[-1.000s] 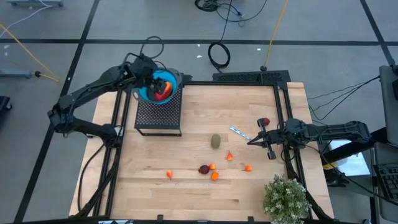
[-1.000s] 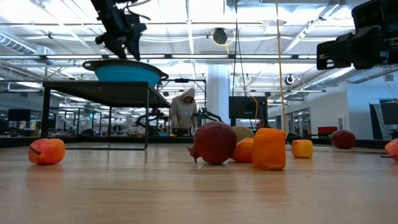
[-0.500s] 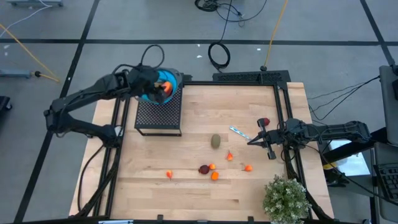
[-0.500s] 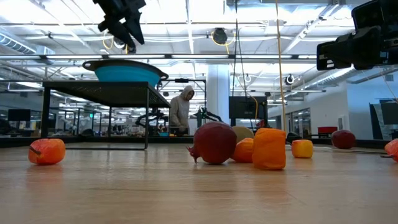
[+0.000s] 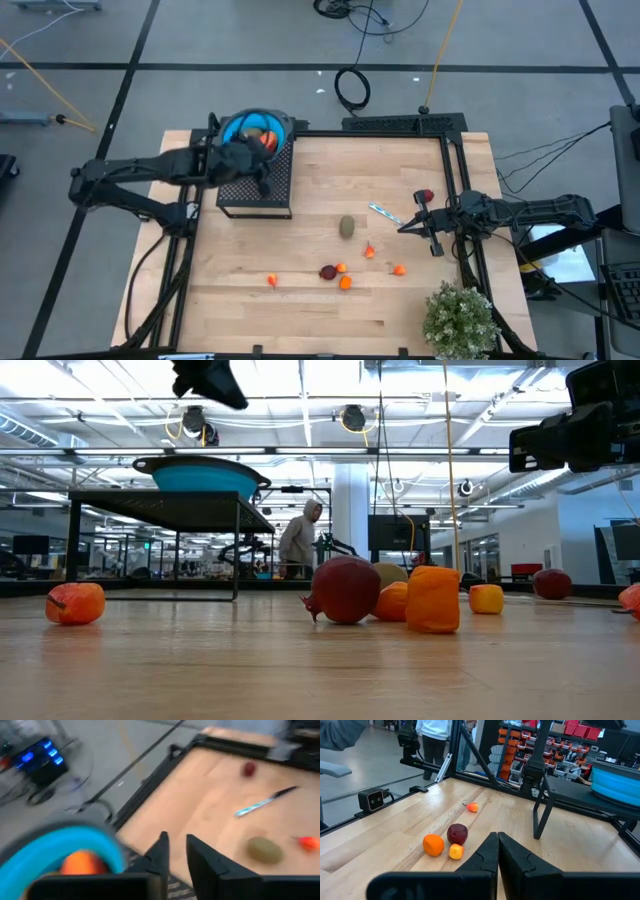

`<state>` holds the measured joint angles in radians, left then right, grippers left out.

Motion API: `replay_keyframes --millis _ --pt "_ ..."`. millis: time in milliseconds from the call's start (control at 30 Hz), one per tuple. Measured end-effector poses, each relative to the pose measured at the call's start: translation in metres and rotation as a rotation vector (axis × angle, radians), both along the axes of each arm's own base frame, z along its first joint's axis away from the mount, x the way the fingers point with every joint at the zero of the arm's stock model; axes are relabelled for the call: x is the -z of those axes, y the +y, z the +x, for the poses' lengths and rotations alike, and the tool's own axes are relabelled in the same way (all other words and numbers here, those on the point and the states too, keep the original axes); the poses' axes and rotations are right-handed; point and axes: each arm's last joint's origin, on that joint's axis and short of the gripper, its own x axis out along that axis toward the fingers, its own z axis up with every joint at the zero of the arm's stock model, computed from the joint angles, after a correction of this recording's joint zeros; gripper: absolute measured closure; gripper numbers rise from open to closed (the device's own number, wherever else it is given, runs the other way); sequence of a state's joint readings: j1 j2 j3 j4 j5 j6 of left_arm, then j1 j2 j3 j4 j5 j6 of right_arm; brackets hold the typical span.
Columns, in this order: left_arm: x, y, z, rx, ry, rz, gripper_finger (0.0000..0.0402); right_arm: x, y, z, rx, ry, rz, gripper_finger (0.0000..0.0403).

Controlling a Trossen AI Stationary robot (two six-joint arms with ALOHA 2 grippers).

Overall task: Pick & Place Fruit
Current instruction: Put the brown kiwi into the blue strainer bowl on the shelf

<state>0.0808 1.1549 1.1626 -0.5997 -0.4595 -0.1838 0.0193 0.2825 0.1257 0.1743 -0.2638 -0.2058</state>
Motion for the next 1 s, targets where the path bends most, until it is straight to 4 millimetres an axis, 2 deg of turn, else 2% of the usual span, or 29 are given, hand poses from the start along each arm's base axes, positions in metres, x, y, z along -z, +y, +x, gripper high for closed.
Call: replay_keyframes --millis 233,400,567,767,1000 --pt "0.021 -0.020 -0.003 0.211 -0.089 -0.030 0.0398 -0.001 0.000 0.000 0.000 -0.015 0.002 0.0403" --pt "0.036 -0.026 -0.014 0.285 -0.170 -0.022 0.0388 -0.003 0.000 0.000 -0.001 -0.030 0.011 0.0403" --pt "0.048 -0.029 -0.033 0.314 -0.226 -0.027 0.0399 -0.003 0.000 0.000 -0.003 -0.026 0.011 0.0403" --pt "0.063 -0.036 -0.054 0.346 -0.269 -0.042 0.0391 -0.003 0.000 0.000 -0.003 -0.025 0.011 0.0403" --pt "0.079 -0.046 -0.070 0.459 -0.342 -0.035 0.0394 -0.002 0.000 0.001 0.000 -0.006 0.064 0.0403"
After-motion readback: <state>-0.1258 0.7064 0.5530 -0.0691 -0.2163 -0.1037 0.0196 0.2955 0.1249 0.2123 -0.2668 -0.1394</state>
